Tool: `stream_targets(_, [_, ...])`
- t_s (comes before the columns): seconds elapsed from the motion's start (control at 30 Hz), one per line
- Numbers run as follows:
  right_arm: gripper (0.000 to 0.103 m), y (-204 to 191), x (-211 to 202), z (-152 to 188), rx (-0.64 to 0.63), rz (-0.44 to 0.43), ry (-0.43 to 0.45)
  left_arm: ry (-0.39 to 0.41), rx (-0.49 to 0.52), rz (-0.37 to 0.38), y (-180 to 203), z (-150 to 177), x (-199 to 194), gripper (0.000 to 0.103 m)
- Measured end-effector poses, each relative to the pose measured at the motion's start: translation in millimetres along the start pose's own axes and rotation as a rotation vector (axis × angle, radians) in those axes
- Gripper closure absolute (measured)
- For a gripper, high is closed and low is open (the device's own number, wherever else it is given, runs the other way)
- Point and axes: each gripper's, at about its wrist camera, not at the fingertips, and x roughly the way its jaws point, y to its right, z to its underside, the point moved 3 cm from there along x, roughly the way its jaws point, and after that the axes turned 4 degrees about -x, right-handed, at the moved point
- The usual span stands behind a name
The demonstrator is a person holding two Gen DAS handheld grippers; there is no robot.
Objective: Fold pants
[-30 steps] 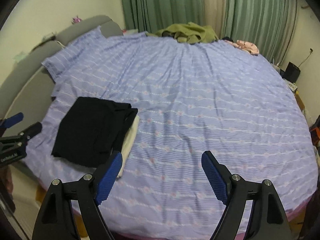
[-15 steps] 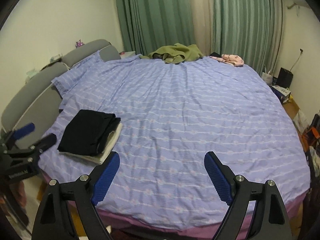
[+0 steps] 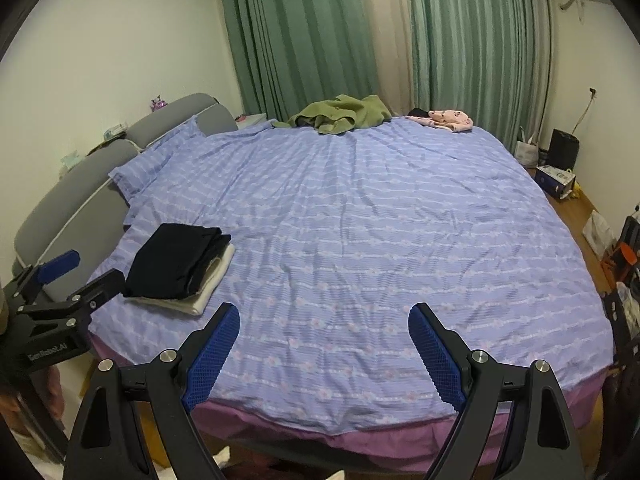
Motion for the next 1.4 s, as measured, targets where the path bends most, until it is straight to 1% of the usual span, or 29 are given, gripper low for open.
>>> stream_targets(0.33, [0.016,5.9,-21.9,7.2,0.012,0.012,0.038,0.02,0.001,0.023,9.1,-4.6,-15.5,0.0])
stream_targets(0.47, [0.016,8.0,-29.5,7.6,0.008,0.031,0.055,0.026,0.01,0.023,13.6,-3.4,-18.7,0.0])
stream_targets(0.67, [0.016,14.1,-37.3,7.9,0.012,0.052,0.068,0.022,0.006,0.032,16.1,-3.7,-22.9,0.0])
stream_targets(0.83, [0.016,16.8,-42.0,9.1,0.012,0.062,0.079,0.012,0.011,0.02,20.3,-3.6,-23.2,0.0])
stream_targets(0.93, [0.016,18.7,-43.4,9.7,0.014,0.068,0.08,0.007,0.012,0.029,22.9,-2.7,-23.0,0.0])
stream_targets(1.17, [0.016,25.4,-43.4,9.7,0.017,0.076,0.072,0.017,0.009,0.013,26.3,-3.2,-22.7,0.0])
stream_targets(1.4, [0.016,31.8,-43.3,11.8,0.019,0.082,0.062,0.001,-0.007,0.005,27.8,-3.1,-17.2,0.0])
